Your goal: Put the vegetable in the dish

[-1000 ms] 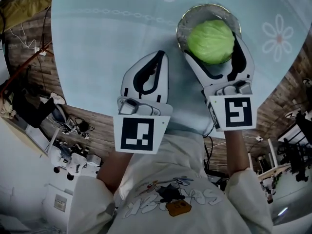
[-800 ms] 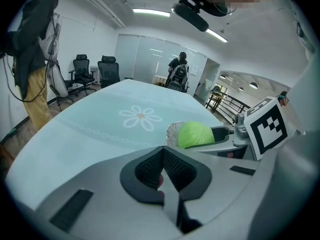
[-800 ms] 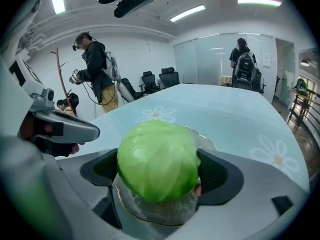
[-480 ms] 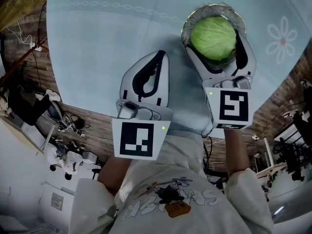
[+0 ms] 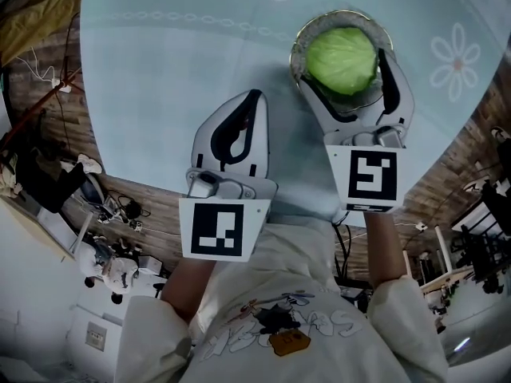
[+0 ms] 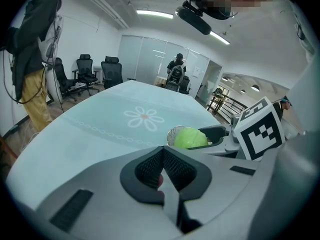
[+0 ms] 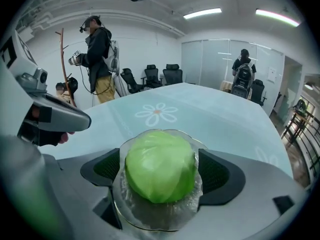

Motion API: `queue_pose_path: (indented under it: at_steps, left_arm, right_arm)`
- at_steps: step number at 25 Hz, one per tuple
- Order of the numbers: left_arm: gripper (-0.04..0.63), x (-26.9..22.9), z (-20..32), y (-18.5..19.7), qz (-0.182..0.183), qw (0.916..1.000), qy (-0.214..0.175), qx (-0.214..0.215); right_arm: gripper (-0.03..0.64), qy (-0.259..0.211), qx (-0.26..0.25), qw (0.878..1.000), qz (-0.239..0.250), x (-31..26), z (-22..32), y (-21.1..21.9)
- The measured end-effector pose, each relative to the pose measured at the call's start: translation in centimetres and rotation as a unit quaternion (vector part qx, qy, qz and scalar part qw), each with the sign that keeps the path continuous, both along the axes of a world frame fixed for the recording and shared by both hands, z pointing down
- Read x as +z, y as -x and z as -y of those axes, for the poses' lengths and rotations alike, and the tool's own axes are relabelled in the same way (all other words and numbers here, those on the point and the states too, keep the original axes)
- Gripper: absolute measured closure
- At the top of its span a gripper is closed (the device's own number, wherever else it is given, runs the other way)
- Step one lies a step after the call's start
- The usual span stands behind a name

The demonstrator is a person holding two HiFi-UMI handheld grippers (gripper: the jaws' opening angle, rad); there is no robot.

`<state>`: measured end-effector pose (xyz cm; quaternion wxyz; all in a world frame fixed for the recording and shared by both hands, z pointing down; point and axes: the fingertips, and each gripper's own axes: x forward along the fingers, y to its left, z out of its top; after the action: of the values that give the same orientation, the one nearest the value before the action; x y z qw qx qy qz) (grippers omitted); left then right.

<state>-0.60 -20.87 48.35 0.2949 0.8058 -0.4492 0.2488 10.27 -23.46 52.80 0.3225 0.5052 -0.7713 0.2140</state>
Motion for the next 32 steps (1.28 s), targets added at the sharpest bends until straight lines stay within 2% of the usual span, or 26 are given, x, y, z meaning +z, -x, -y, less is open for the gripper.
queue_pose_path:
  at_steps: [10,17,19,22,25,32]
  left_arm:
    - [0.589,-3.0,0.1,-0.2,-0.005,0.9991,-0.039,0.018]
    - [0.589,-6.0,-1.4,-1.5,-0.005,0.9977,-0.06,0.03]
    - [0.589,-7.0,-2.1,-2.1,-0.008,0.9973,-0.066,0.031]
    - [0.589,-8.3,-3.1,-0.7,-0.012,0.9972,-0.064,0.035]
    - [0.589,-10.0,-3.7,0.9,-0.019,0.995,-0.088,0.042]
    - [0.589,-14.2,-7.8,2.5,-0.032,0.9907,-0.119,0.057]
  right_arm:
    - [0.13,-0.023,0.037,0.999,0.033,-3.1,0.1,0.0]
    - [0.145,-0.023,0.034,0.998,0.056,-5.8,-2.4,-0.5]
    - [0.179,-0.032,0.034,0.997,0.062,-7.0,-3.3,-0.6]
    - [0.267,-0.063,0.045,0.995,0.058,-9.4,-3.9,0.6]
    - [0.335,-0.088,0.067,0.992,0.058,-11.7,-4.7,1.3]
    - [0.462,-0.113,0.104,0.986,0.061,-16.6,-9.6,0.5]
